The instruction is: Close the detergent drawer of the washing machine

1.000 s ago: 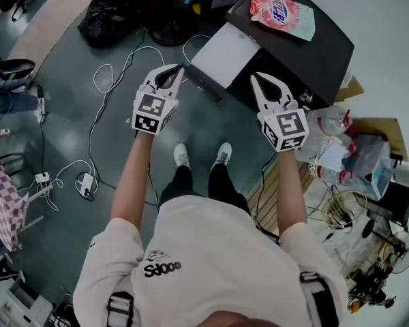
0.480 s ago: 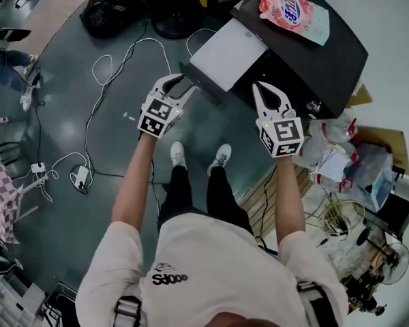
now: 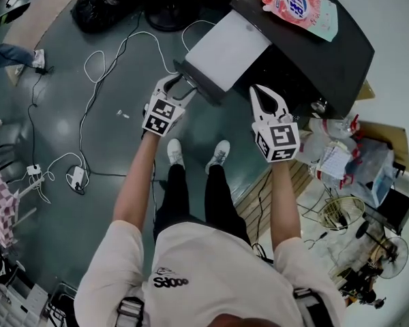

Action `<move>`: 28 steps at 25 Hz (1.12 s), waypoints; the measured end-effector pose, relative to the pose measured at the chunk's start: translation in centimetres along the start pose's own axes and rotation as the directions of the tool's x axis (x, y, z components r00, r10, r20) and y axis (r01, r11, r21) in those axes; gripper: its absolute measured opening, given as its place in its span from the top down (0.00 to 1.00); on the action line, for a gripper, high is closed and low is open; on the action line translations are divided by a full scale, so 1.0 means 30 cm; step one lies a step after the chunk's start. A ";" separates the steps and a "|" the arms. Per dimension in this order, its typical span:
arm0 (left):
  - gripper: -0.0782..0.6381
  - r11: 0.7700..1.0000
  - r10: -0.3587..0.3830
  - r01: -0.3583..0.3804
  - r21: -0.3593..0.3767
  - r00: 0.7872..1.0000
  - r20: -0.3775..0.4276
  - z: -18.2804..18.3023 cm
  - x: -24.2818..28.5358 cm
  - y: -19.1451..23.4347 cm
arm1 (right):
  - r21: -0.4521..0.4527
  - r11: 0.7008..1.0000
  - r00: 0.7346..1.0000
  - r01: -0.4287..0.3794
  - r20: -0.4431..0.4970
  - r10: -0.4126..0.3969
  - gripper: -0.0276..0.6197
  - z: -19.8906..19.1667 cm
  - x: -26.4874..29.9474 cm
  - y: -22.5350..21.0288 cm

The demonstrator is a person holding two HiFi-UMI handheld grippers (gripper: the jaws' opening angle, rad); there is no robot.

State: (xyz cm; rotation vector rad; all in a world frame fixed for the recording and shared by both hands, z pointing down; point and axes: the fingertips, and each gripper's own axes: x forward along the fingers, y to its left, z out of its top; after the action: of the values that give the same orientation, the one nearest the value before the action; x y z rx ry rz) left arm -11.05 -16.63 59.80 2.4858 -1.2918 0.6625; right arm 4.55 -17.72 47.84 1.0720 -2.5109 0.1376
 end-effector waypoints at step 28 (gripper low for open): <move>0.52 0.998 -0.028 0.029 -0.048 0.999 0.032 0.052 0.042 0.006 | 0.075 0.995 0.998 0.065 -0.003 -0.065 0.95 -0.051 -0.028 -0.094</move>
State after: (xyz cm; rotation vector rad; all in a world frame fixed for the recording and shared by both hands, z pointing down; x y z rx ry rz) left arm -10.12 -18.28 59.09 2.4798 -1.2654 0.5812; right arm 7.56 -18.75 48.72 1.1815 -2.4848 0.2158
